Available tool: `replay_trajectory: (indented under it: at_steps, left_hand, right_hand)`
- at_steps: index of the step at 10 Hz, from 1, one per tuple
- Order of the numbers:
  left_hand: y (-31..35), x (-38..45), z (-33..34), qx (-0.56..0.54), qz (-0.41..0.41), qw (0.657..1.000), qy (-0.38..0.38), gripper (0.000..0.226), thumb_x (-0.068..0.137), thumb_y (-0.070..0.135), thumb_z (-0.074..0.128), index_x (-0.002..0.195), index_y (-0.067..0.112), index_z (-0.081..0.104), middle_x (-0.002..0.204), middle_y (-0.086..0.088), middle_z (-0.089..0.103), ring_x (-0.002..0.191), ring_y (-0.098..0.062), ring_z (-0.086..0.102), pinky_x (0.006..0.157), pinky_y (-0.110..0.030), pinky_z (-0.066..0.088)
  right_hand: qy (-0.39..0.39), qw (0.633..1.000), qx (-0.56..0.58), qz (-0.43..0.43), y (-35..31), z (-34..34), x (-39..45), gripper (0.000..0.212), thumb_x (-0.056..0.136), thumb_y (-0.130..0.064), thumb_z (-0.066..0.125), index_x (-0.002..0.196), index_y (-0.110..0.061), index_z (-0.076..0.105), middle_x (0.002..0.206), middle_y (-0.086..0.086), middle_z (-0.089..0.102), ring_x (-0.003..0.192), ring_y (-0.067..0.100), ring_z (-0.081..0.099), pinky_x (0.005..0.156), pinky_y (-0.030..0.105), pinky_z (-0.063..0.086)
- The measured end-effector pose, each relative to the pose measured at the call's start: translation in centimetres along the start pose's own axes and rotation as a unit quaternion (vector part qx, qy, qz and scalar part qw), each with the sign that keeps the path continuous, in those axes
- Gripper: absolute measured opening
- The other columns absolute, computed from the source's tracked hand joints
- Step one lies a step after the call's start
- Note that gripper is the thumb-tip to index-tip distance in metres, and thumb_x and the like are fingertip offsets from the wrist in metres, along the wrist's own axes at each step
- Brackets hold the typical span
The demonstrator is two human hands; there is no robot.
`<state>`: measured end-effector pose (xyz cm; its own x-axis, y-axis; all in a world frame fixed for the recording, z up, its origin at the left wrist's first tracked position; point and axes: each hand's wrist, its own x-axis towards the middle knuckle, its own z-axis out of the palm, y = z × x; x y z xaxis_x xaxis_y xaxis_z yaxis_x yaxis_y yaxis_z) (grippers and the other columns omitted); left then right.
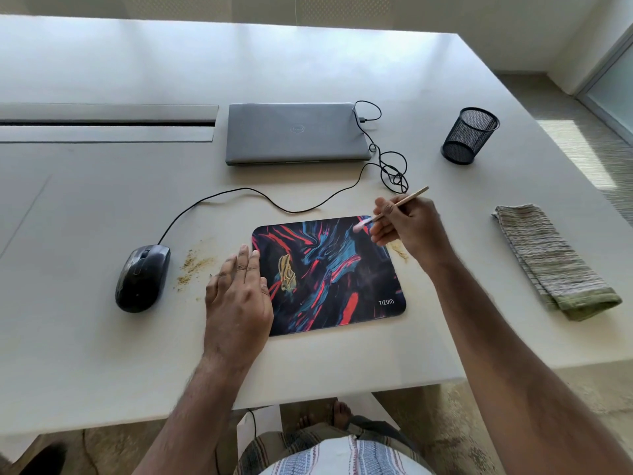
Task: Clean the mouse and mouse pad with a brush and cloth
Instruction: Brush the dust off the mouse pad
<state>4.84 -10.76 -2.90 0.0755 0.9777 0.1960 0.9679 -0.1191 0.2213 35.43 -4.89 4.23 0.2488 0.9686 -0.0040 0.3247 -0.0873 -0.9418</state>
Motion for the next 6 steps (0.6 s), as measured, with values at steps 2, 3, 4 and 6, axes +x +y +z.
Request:
replay_trajectory:
  at_steps: [2, 3, 4, 6]
  left_hand:
    - [0.0, 0.0, 0.0, -0.002, 0.001, 1.000, -0.002, 0.056, 0.101, 0.030, 0.033, 0.153, 0.010, 0.045, 0.160, -0.010, 0.044, 0.146, -0.028, 0.041, 0.116, -0.047, 0.032]
    - [0.0, 0.0, 0.0, -0.001, -0.002, 1.000, -0.001, 0.056, 0.102, 0.029, 0.034, 0.153, 0.010, 0.045, 0.160, -0.010, 0.044, 0.147, -0.028, 0.040, 0.116, -0.046, 0.030]
    - [0.0, 0.0, 0.1, -0.002, -0.002, 1.000, 0.000, 0.056, 0.102, 0.029, 0.034, 0.153, 0.010, 0.045, 0.160, -0.010, 0.044, 0.147, -0.028, 0.040, 0.116, -0.045, 0.030]
    - [0.0, 0.0, 0.0, -0.001, -0.002, 1.000, -0.001, 0.056, 0.102, 0.029, 0.033, 0.153, 0.010, 0.045, 0.160, -0.010, 0.044, 0.147, -0.028, 0.040, 0.116, -0.045, 0.030]
  right_hand:
    - [0.064, 0.996, -0.061, -0.032, 0.3, -0.6, 0.0, 0.024, 0.104, -0.021, 0.065, 0.088, -0.005, 0.073, 0.065, 0.008, 0.075, 0.052, 0.020, 0.073, 0.057, 0.037, 0.064]
    - [-0.012, 0.999, -0.045, -0.021, 0.2, -0.7, -0.5, 0.025, 0.106, -0.017, 0.063, 0.088, -0.002, 0.072, 0.066, 0.015, 0.075, 0.054, 0.028, 0.074, 0.054, 0.040, 0.065]
    - [0.024, 0.994, -0.102, -0.043, 0.5, -0.8, -0.9, 0.025, 0.106, -0.019, 0.063, 0.089, -0.003, 0.073, 0.066, 0.010, 0.075, 0.056, 0.026, 0.075, 0.058, 0.042, 0.066]
    - [-0.034, 0.997, -0.053, -0.054, -0.3, -0.1, -2.8, 0.024, 0.106, -0.015, 0.061, 0.089, -0.003, 0.072, 0.066, 0.010, 0.076, 0.058, 0.031, 0.076, 0.057, 0.044, 0.066]
